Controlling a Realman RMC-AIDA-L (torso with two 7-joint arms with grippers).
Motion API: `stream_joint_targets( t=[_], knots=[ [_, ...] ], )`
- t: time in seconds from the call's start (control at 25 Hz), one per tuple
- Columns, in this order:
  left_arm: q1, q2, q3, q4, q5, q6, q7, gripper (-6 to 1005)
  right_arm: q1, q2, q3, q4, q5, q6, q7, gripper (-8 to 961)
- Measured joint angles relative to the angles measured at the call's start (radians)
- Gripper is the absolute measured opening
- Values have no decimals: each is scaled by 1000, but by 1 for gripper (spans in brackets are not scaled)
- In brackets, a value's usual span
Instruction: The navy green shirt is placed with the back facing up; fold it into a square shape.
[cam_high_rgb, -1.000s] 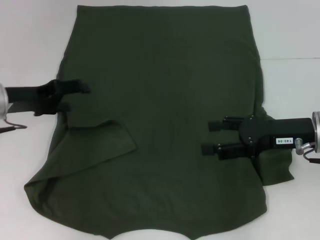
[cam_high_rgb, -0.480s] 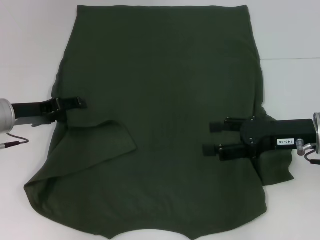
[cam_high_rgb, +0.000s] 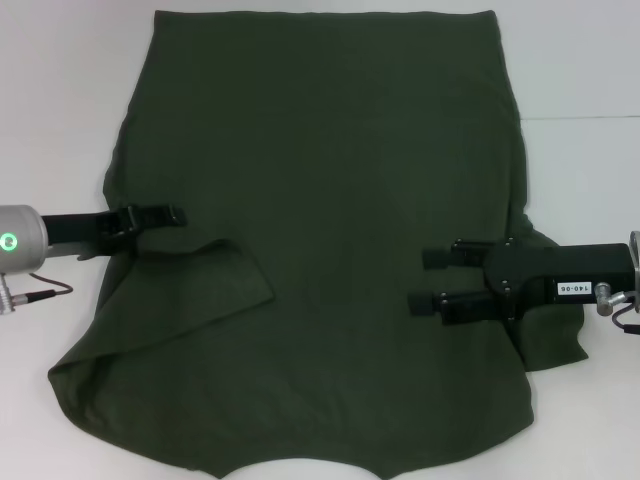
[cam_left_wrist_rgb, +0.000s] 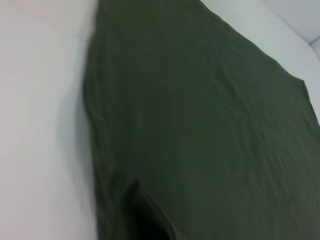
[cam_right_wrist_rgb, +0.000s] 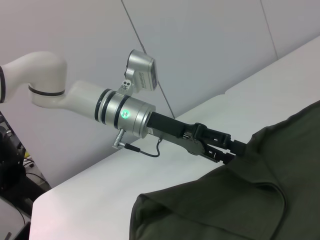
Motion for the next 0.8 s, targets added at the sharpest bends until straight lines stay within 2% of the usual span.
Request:
stream_joint_targets(
  t=[0.16, 0.28, 0.36, 0.44, 0.52, 0.64, 0.8],
  knots=[
    [-12, -13, 38, -6, 0, -16, -9, 902, -1, 2, 0, 0, 0, 1, 0, 889],
    [-30, -14, 9, -35, -30, -7, -51, 901, -1, 3, 0, 0, 1, 2, 0, 888],
    [-52, -14, -71, -46, -125, 68, -62, 900, 0, 3, 2, 0, 3, 3, 1, 888],
    [-74, -13, -154, -43, -269, 215, -5, 900, 6, 2, 3, -1, 3, 3, 8, 887],
    [-82, -9, -175, -34, -340, 294, 33, 899, 11, 0, 3, -1, 2, 1, 19, 887],
    [-48, -7, -164, -40, -346, 287, 45, 898, 8, -1, 3, -3, 2, -1, 24, 886],
    [39, -6, -178, -44, -370, 273, 150, 897, 6, 1, 3, -3, 3, 6, 24, 885]
  ],
)
